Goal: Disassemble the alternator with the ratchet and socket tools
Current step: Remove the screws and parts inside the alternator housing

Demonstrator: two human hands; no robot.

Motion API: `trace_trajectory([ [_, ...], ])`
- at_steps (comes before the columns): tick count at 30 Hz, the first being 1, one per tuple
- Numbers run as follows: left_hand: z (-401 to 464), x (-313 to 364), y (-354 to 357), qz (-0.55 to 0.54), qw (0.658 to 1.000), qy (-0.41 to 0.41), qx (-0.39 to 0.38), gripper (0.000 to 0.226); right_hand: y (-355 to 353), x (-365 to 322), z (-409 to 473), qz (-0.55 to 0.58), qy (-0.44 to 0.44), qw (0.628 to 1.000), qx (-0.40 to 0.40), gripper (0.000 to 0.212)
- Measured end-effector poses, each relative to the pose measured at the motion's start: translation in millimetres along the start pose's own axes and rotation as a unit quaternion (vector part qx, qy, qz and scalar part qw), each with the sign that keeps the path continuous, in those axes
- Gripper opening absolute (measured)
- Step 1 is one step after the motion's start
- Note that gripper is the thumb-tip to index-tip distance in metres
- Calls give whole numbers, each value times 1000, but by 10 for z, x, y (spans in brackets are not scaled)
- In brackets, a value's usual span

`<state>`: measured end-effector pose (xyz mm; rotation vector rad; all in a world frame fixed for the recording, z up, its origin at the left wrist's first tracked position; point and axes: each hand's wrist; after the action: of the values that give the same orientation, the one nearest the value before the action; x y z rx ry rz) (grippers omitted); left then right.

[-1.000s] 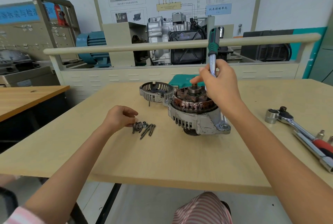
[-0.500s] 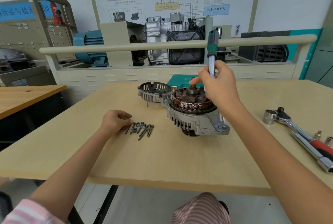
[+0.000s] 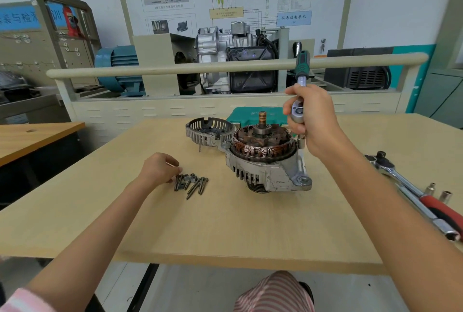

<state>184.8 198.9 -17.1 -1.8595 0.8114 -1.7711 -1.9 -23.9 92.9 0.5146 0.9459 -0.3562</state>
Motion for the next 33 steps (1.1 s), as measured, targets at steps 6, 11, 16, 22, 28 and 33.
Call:
trace_trajectory([
  [6, -234, 390, 66, -20, 991, 128, 31, 32, -135, -11, 52, 113, 49, 992, -24, 18],
  [11, -493, 687, 260, -87, 964, 222, -121, 58, -146, 23, 38, 174, 65, 982, -41, 18],
  [16, -612, 755, 391, -134, 949, 231, -166, 70, -145, 27, 25, 202, 71, 975, -57, 18],
  [22, -725, 671, 395, -116, 955, 254, -100, 69, -111, 57, 2, 209, 66, 973, -76, 20],
  [28, -760, 628, 366, -128, 955, 268, 29, 57, -20, 91, -52, 208, 70, 967, -129, 23],
  [33, -856, 590, 475, -36, 929, 367, 8, 65, 27, 148, -112, 190, 89, 963, -166, 26],
])
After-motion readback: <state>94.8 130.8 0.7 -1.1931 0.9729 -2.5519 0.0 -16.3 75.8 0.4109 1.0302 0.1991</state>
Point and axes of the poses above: each hand's wrist, its own z-axis towards the middle knuckle, its own y-axis out of the palm, x = y × z, and after that the axes turned 11 degrees about -y, right-handed
